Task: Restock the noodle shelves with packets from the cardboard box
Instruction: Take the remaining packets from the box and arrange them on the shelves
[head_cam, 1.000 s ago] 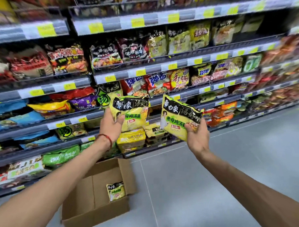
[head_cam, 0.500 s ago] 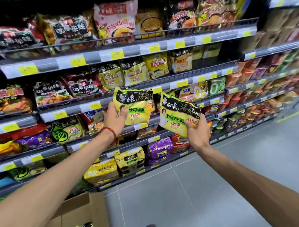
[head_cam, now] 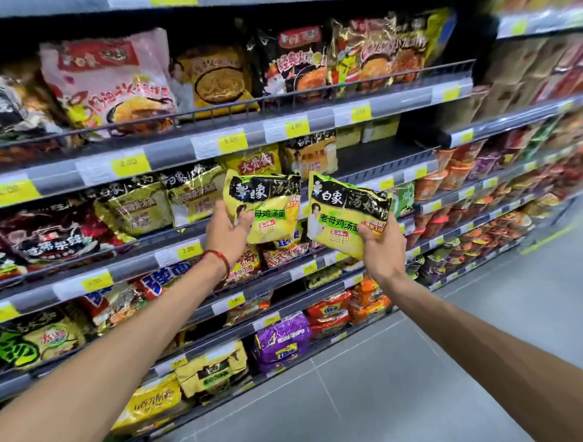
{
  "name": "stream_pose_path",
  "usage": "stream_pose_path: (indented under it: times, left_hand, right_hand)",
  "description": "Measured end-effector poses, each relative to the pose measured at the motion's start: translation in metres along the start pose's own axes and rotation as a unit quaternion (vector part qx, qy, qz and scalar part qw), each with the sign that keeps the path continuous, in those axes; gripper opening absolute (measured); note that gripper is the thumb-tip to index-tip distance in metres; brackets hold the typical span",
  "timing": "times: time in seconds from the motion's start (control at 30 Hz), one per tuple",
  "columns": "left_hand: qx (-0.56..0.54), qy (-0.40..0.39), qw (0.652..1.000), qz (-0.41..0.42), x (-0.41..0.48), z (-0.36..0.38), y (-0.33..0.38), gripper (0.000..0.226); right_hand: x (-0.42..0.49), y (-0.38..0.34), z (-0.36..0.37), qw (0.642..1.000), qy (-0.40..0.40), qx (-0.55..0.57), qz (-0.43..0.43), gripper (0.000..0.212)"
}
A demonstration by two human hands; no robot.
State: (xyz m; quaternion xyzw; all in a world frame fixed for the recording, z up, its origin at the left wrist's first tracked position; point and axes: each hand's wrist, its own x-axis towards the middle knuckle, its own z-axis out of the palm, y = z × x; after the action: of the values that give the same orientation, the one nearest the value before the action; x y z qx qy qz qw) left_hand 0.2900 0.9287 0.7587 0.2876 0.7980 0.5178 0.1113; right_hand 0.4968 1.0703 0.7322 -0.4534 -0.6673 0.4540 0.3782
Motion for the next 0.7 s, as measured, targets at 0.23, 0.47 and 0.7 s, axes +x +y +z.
stream_pose_path:
  times: [0.23,0.47,0.7]
  left_hand:
    - [-0.029,0.060,0.998,-0.015,0.031,0.090,0.024,0.027]
    - [-0.050,0.144,0.984,-0.096,0.024,0.179,0.063,0.032]
    - [-0.088,0.168,0.976,-0.107,0.037,0.223,0.093,0.018]
  right_hand:
    - [0.121,0.028,-0.034,0.998,-0.043,-0.009,-0.042,0.040]
    - [0.219,0.058,-0.077,0.993,-0.096,0.046,-0.047,0.026]
    - [0.269,0.059,-0.090,0.985,-0.141,0.096,-0.037,0.025]
